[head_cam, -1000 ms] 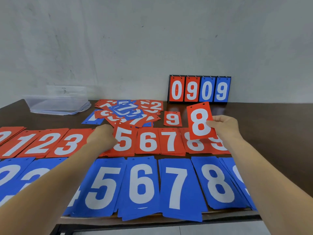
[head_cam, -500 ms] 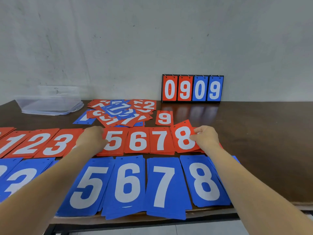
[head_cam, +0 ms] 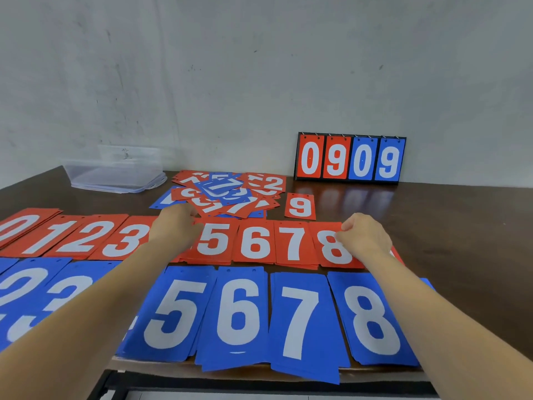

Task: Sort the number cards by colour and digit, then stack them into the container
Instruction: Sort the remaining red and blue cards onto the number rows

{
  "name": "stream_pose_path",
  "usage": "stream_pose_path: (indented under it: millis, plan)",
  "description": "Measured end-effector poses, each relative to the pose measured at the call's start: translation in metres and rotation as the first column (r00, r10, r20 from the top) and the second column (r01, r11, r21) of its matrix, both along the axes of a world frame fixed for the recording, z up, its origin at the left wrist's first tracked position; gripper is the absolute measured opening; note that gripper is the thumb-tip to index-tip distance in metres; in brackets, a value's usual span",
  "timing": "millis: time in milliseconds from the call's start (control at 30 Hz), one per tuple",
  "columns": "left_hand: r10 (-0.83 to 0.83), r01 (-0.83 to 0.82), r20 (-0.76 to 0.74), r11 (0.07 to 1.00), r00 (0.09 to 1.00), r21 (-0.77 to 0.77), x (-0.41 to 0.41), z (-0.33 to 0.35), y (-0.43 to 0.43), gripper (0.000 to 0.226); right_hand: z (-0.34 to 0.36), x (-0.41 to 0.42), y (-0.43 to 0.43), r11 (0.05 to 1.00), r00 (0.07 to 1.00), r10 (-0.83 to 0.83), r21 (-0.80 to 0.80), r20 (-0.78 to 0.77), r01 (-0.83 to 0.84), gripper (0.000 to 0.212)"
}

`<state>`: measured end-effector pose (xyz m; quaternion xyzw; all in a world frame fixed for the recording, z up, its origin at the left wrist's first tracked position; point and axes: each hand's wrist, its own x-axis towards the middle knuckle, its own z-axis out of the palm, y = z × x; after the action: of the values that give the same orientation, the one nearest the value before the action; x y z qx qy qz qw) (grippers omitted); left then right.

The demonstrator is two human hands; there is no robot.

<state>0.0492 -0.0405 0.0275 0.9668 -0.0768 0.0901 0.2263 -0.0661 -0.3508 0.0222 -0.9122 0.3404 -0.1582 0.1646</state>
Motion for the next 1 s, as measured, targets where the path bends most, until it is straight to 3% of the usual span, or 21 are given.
stream_pose_path:
  millis: [200,367,533,800,1000]
  plan:
    - [-0.016,0.016,0.015,0.999,1.0,-0.032,0.02,0.01,0.012,0.028,0.01,0.035,0.014,0.999,0.998,0.035,-0.006,0.045,-0.034,0.033]
    - [-0.006,0.005,-0.005,0.998,1.0,-0.066,0.06,0.005,0.028,0.037,0.01,0.076,0.033,0.998,0.998,0.049,0.048,0.034,-0.05,0.029]
    - [-0.021,0.02,-0.018,0.998,1.0,-0.054,0.109,-0.001,0.041,0.033,0.009,0.112,0.048,0.997,0.999,0.033,0.063,0.006,-0.033,0.041]
    - [-0.057,0.062,-0.046,0.991,0.997,0.122,0.175,-0.008,0.042,0.06,-0.001,0.152,0.053,0.993,0.987,-0.119,-0.006,-0.106,0.119,0.07]
    - [-0.025,0.058,-0.206,0.986,0.978,0.158,0.213,-0.02,0.04,0.083,-0.016,0.168,0.043,0.979,0.951,-0.188,0.03,-0.247,0.201,0.086]
